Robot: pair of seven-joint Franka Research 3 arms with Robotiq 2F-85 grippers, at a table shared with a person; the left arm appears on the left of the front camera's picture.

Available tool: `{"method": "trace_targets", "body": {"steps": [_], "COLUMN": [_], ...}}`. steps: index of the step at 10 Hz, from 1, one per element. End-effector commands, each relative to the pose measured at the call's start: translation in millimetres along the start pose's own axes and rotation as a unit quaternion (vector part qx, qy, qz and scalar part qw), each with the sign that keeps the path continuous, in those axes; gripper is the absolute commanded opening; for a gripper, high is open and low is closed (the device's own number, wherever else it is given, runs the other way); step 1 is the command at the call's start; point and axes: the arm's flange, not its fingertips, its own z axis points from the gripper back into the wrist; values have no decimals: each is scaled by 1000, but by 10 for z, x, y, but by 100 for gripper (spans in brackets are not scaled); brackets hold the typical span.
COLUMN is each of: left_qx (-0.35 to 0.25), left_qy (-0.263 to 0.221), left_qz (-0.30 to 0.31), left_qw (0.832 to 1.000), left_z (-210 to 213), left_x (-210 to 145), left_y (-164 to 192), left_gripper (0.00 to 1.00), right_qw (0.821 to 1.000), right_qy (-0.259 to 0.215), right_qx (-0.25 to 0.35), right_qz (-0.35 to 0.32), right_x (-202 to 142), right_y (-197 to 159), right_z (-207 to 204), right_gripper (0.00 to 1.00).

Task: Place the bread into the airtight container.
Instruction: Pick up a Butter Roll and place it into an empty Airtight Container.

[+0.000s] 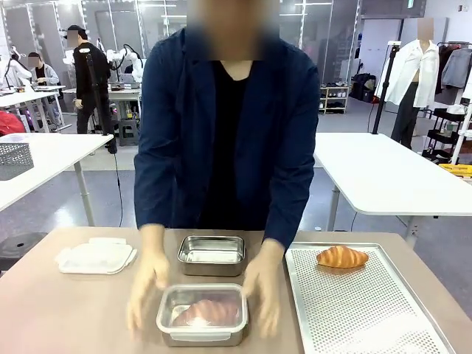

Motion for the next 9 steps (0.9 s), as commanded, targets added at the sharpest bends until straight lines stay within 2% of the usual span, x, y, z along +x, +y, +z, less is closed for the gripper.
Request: {"method": "trace_targets", "body": {"steps": [1,9], "left_qx": [-6,-6], "left_qy": [-2,-2], "left_qz": [-9,-9], "left_qw": [1000,1000], "left_z": [4,4], "left_x": [13,13], "left_y": [-3,-3], "left_gripper": [100,100], "right_qw": [1000,1000], "right_qy": [-10,-10], "right_qx": [-3,-3], "right_qz": [10,10], "right_x": [-22,-22], "right_y": [5,5], "right_z": [-9,-9], "right_gripper": [100,100]}}
